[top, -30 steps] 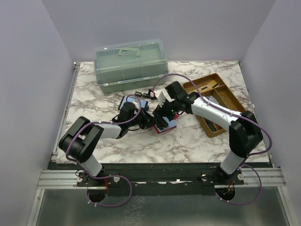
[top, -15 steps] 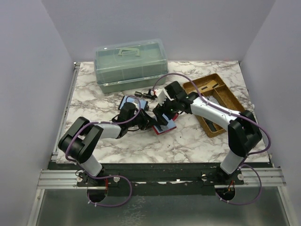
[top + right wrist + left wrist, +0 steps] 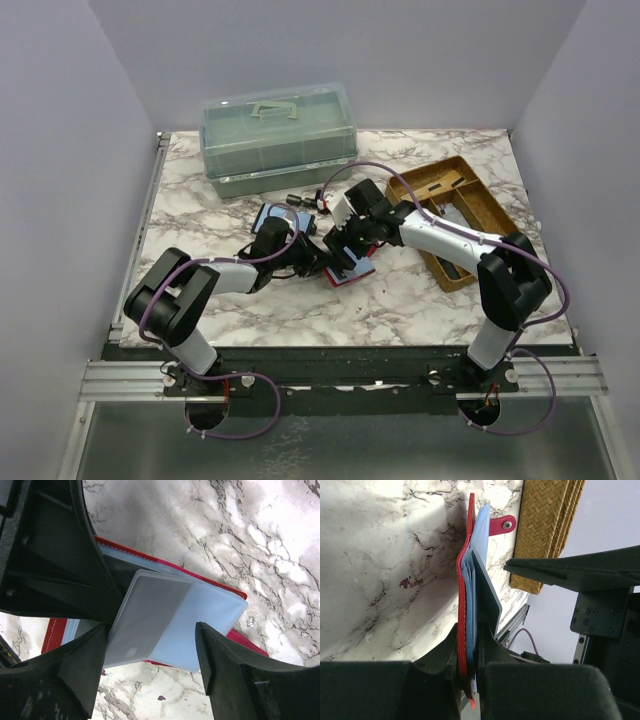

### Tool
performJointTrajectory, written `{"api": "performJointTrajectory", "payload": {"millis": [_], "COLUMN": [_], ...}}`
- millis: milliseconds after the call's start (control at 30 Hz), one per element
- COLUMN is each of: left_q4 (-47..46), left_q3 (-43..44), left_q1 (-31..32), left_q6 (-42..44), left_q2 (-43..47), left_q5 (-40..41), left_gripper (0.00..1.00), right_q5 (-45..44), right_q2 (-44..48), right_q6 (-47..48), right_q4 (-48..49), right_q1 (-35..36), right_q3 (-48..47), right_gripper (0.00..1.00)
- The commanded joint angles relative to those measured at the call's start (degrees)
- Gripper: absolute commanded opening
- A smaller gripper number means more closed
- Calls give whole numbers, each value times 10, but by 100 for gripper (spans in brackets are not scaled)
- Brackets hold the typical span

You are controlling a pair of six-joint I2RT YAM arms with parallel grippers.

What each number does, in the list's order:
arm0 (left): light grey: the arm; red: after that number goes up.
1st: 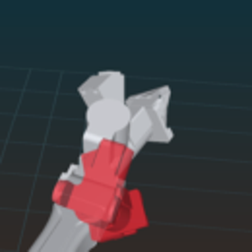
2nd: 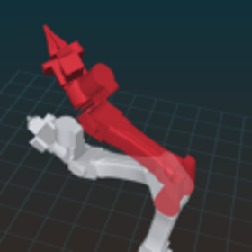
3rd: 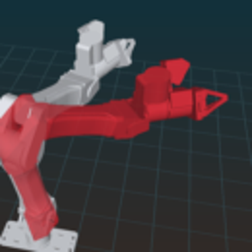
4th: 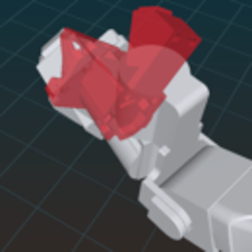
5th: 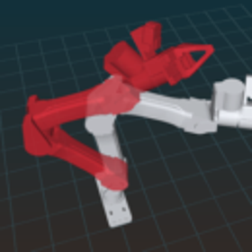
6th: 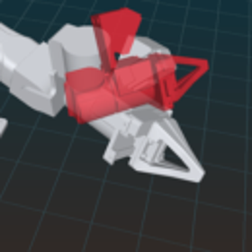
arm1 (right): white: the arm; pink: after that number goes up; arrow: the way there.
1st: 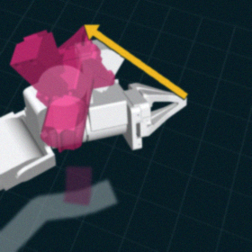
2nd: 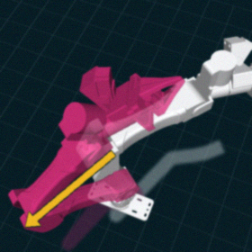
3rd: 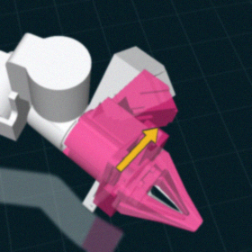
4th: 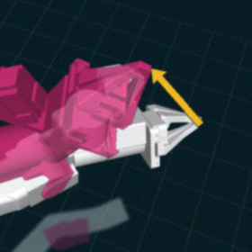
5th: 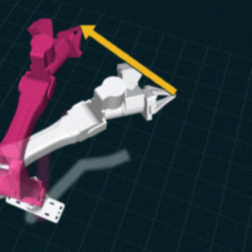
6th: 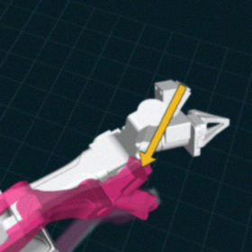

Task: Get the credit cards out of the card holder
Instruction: Remove the credit card from the card holder.

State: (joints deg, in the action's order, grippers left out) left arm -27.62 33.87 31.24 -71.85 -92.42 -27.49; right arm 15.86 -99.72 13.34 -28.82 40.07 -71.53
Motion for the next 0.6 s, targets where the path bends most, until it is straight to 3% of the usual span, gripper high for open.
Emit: {"api": "performJointTrajectory", "payload": {"millis": [0, 200, 433, 567], "left_q4": [-17, -17, -17, -17], "left_q3": [18, 12, -8, -20], "left_q1": [1, 1, 0, 0], "left_q6": [-1, 7, 23, 30], "left_q2": [7, 7, 13, 22], "left_q5": [0, -4, -9, -8], "left_gripper": [0, 0, 0, 0], "right_q5": [-37, -52, -2, 6], "right_q2": [5, 30, 32, 32], "right_q6": [6, 0, -19, -25], "right_q4": [12, 10, 15, 12], "right_q1": [4, 2, -17, -28], "right_q3": [18, 29, 53, 50], "right_gripper": [70, 62, 38, 34]}}
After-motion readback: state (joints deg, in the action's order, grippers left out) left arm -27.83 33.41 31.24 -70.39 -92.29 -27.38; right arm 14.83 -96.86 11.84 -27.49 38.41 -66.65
